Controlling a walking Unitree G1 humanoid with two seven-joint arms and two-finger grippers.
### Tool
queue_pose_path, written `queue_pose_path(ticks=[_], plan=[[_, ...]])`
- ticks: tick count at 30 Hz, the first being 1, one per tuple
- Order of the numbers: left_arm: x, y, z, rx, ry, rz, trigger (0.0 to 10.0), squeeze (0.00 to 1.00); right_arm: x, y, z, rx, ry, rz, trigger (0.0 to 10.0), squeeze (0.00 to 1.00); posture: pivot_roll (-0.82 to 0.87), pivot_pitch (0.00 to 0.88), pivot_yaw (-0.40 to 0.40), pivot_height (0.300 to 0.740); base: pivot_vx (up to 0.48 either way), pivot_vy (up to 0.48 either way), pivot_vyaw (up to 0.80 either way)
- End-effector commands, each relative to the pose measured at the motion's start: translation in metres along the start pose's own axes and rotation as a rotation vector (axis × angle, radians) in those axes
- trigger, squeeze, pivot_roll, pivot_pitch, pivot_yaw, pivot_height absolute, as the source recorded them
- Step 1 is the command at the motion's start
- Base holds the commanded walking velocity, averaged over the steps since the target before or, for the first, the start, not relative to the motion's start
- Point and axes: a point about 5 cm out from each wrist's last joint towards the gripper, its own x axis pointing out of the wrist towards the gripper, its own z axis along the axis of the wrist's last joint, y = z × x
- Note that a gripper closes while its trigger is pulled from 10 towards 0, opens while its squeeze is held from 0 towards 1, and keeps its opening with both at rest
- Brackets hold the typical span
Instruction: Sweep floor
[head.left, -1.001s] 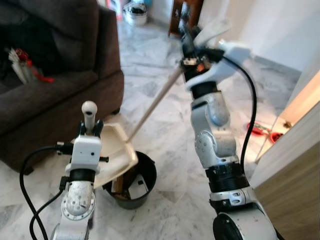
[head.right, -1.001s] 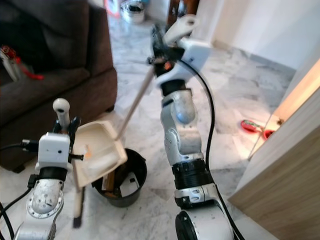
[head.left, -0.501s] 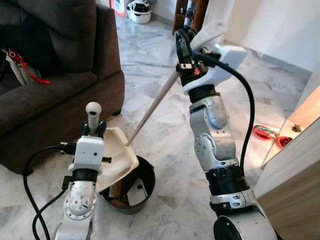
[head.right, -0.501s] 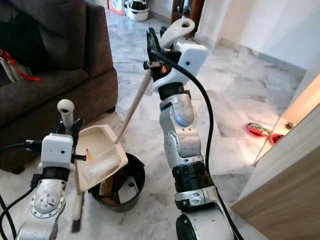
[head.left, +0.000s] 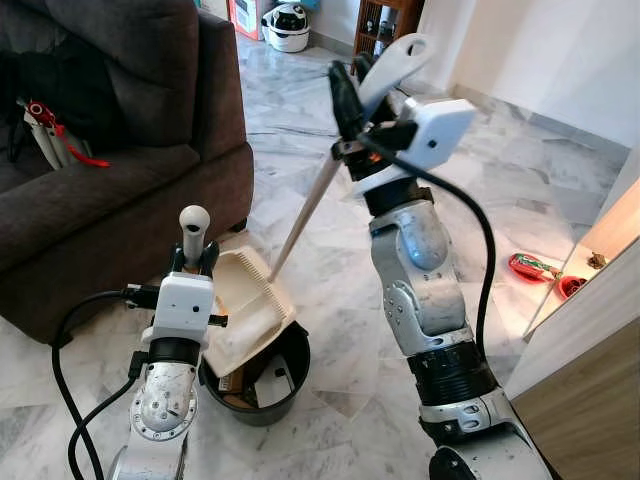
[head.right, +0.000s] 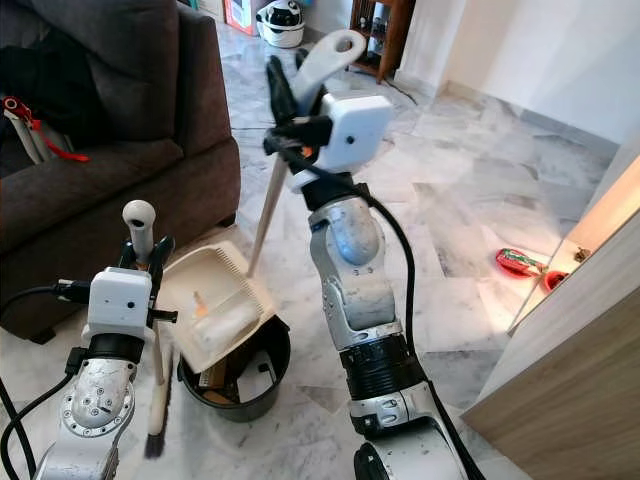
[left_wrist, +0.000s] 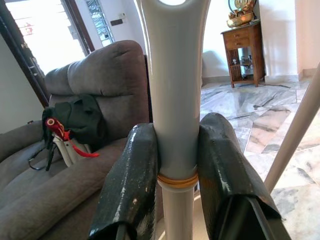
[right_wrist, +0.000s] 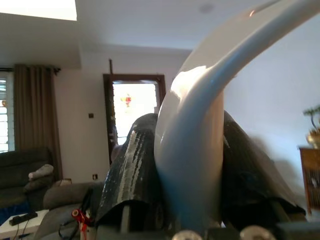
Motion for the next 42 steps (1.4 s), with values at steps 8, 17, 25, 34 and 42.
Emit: queue_pose_path(ticks=[8,17,25,34,42], plan=[[0.003,0.001,0.010,-0.001,-0.059,0.001,10.0,0.00,-0.007,0.040,0.021,-0.061,-0.136,0.158,10.0,0.00,0.07,0.095,-0.043,0.740,0.000,0.000,0.00],[0.004,0.000,0.010,0.006,-0.063,-0.006,10.0,0.00,-0.024,0.068,0.021,-0.147,-0.167,0.326,10.0,0.00,0.06,0.098,-0.042,0.740,0.000,0.000,0.00],[0.004,-0.002,0.010,0.005,-0.067,-0.015,10.0,0.00,-0.035,0.081,0.022,-0.131,-0.170,0.362,10.0,0.00,0.06,0.085,-0.042,0.740,0.000,0.000,0.00],[0.005,-0.004,0.011,0.003,-0.077,-0.025,10.0,0.00,-0.044,0.094,0.025,-0.192,-0.201,0.434,10.0,0.00,0.06,0.065,-0.046,0.740,0.000,0.000,0.00],[0.004,-0.004,0.011,0.005,-0.074,-0.018,10.0,0.00,-0.043,0.096,0.027,-0.213,-0.208,0.448,10.0,0.00,0.06,0.094,-0.054,0.740,0.000,0.000,0.00]])
